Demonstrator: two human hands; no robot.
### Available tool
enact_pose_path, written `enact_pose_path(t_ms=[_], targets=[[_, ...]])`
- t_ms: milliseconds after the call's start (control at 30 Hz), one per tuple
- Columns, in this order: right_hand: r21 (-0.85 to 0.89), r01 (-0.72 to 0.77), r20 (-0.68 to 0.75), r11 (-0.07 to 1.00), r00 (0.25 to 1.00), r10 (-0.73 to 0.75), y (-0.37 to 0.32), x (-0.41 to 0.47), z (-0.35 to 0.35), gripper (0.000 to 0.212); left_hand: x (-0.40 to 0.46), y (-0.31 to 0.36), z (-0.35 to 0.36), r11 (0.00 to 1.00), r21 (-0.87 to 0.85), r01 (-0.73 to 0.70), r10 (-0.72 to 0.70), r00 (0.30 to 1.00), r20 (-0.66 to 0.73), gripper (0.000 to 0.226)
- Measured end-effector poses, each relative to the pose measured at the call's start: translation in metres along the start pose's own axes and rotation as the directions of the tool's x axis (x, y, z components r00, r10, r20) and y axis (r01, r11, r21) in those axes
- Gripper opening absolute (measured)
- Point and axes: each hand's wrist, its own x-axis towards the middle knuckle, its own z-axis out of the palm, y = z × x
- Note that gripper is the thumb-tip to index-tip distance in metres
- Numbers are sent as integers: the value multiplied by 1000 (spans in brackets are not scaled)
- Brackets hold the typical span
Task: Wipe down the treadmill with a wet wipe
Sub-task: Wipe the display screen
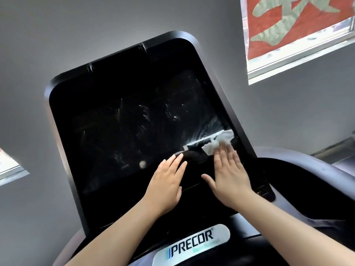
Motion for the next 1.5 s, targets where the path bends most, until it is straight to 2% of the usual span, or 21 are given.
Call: enact_pose_path(t_ms=[67,133,167,233,300,333,433,600,767,900,1000,1133,1200,1500], targets=[[39,271,87,962,958,-273,-18,-23,9,80,-3,-1,1,1000,-5,-4,4,1000,-7,79],[-6,438,148,899,889,-432,-11,-29,8,73,-11,-4,2,1000,-2,-9,9,1000,-3,77],[-24,428,124,904,898,-422,-3,-21,2,72,-16,-7,2,1000,9,-8,8,1000,10,77],[-27,269,29,963,963,-268,12,2,-4,76,-29,-15,3,999,35,14,-15,999,33,79],[15,156,28,988,987,-157,14,19,-9,79,-44,-26,3,998,35,54,-55,998,34,82],[31,155,23,987,988,-156,8,22,-7,78,-52,-31,3,996,37,77,-78,996,38,84],[67,304,-7,950,953,-304,-27,13,7,69,-77,-46,0,988,49,148,-151,986,77,91],[138,566,-11,813,822,-570,-100,-4,21,62,-118,-73,-1,961,49,272,-276,953,125,93],[195,645,94,738,737,-669,-174,-5,25,61,-143,-101,0,913,-12,407,-404,909,103,92],[215,660,153,719,705,-693,-227,4,21,60,-150,-132,-4,857,-40,514,-507,853,124,79],[219,646,153,731,718,-679,-261,17,18,62,-149,-162,-9,847,-58,528,-518,845,130,68],[258,508,136,822,823,-551,-297,46,4,71,-145,-203,-17,837,-119,534,-524,845,106,66],[150,543,73,826,828,-557,-305,64,1,81,-139,-222,-19,829,-151,538,-527,843,109,66],[38,455,89,889,885,-457,-335,173,-36,61,-88,-291,-38,852,-284,440,-475,878,-61,57]])
